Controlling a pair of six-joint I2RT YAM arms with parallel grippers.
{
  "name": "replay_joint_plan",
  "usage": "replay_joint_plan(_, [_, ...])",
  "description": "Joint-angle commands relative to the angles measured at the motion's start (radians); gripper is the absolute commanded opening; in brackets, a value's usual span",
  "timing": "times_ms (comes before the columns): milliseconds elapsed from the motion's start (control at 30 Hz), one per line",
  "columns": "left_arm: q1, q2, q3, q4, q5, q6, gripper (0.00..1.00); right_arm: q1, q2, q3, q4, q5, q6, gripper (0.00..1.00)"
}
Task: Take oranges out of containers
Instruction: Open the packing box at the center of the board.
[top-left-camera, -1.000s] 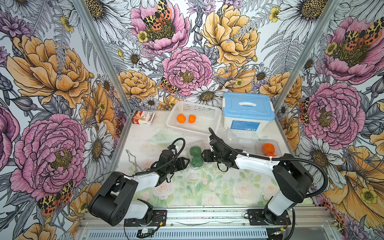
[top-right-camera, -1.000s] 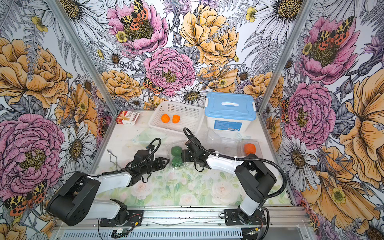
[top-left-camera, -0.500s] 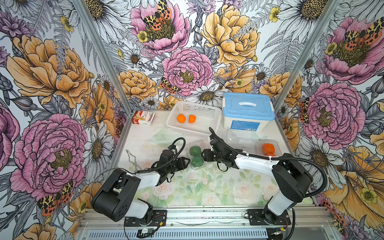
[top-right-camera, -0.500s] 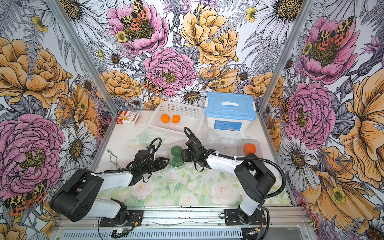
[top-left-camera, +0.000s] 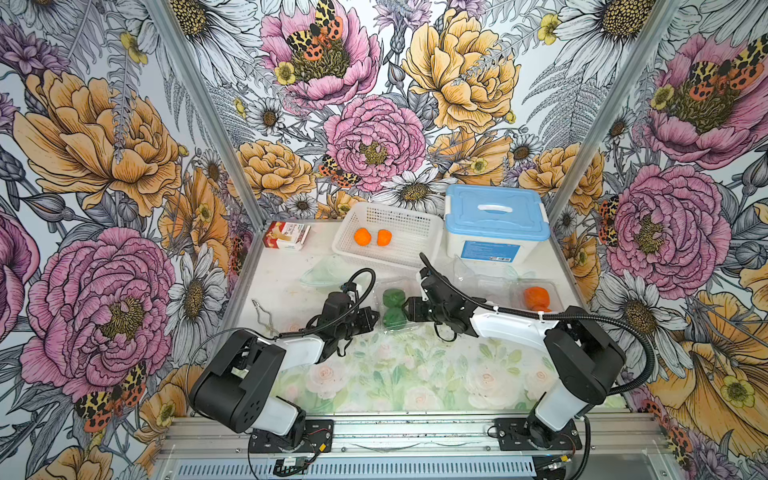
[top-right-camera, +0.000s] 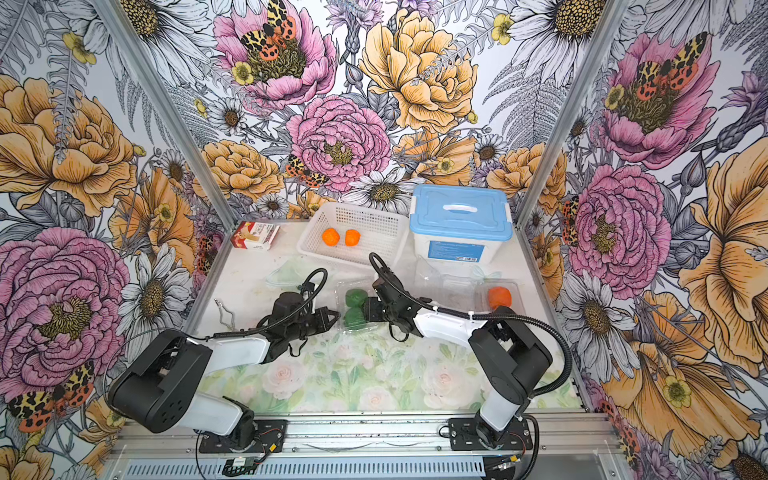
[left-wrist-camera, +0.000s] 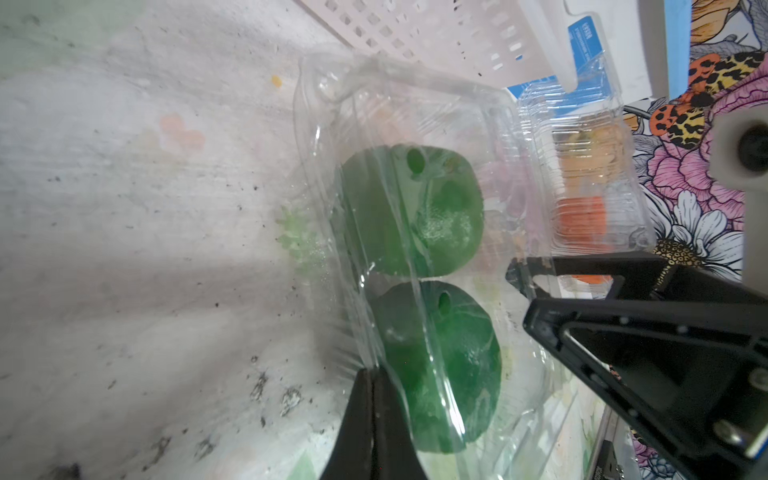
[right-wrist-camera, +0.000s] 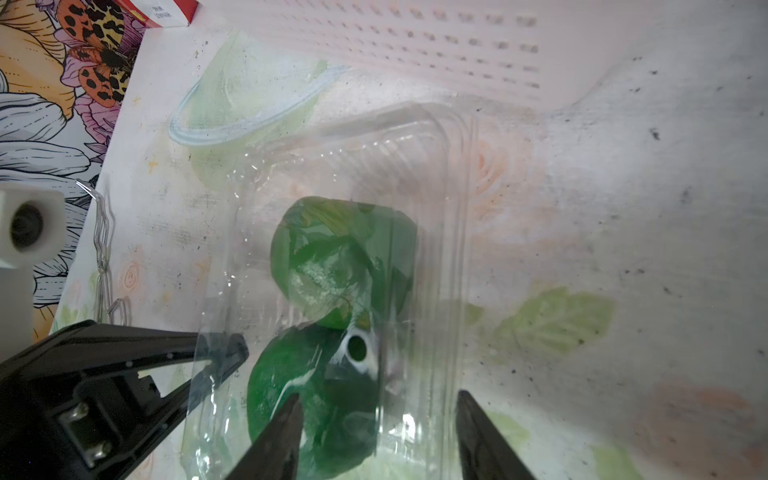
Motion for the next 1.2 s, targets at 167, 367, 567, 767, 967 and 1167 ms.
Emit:
replay_joint_plan(167, [-0.008, -0.003, 0.009, -0.005, 0.051, 0.019, 0.00, 0.004, -0.004, -0.015, 0.034, -0.032, -0.015, 0.58])
replay_joint_plan(367, [-0.013, -0.065, 0.018, -0.031, 0.045, 0.067, 0.00, -0.006, -0.068, -0.048, 0.037, 0.003, -0.024, 0.59])
replay_joint_plan(567, [-0.008, -0.064, 0.043, -0.066, 0.070, 0.098, 0.00, -0.014, -0.092, -0.062, 0.037, 0.036, -0.038, 0.65])
replay_joint_plan(767, [0.020, -0.081, 0.068, -0.091, 0.080, 0.124, 0.00, -0.018, -0.157, -0.109, 0.048, 0.081, -0.043, 0.80])
replay_joint_plan(967, [0.039, -0.092, 0.069, -0.083, 0.074, 0.142, 0.00, -0.030, -0.220, -0.156, 0.059, 0.135, -0.030, 0.99])
replay_joint_plan(1167, [0.049, -0.096, 0.037, -0.017, 0.097, 0.158, 0.00, -0.025, -0.260, -0.202, 0.067, 0.199, 0.025, 0.99])
